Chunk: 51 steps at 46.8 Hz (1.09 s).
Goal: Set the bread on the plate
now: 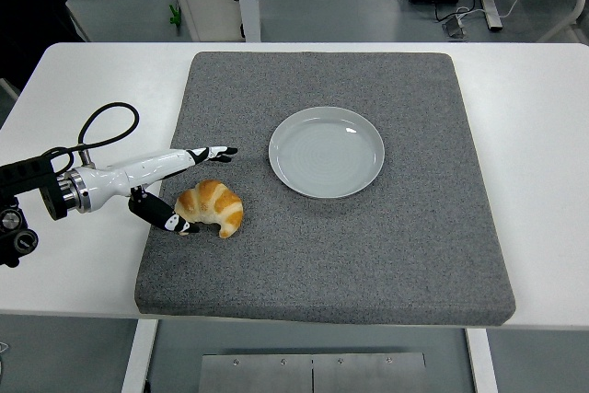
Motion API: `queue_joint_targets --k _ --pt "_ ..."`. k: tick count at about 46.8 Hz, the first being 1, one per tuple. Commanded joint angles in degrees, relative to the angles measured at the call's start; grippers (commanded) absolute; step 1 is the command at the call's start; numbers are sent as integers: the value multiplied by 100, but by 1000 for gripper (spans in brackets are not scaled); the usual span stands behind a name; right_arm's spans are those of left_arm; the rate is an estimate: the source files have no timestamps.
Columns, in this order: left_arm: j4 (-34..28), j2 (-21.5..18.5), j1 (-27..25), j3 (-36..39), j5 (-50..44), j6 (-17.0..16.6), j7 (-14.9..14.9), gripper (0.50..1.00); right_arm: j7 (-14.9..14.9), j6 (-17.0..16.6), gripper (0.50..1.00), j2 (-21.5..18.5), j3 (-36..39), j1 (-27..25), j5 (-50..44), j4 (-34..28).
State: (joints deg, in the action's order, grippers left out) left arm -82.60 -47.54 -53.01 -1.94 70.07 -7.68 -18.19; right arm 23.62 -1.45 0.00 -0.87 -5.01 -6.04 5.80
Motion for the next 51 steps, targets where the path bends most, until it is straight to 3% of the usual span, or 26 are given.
queue_joint_targets --k 1,14,51 --pt "-1 42 -17 115 6 -198 8 940 -7 -4 1000 0 -1 0 -2 0" --pt "34 130 -17 115 -29 -339 26 939 -7 5 1000 0 -1 0 7 0" --pt "394 438 10 124 24 -339 8 895 -7 -4 1000 0 -1 0 7 0"
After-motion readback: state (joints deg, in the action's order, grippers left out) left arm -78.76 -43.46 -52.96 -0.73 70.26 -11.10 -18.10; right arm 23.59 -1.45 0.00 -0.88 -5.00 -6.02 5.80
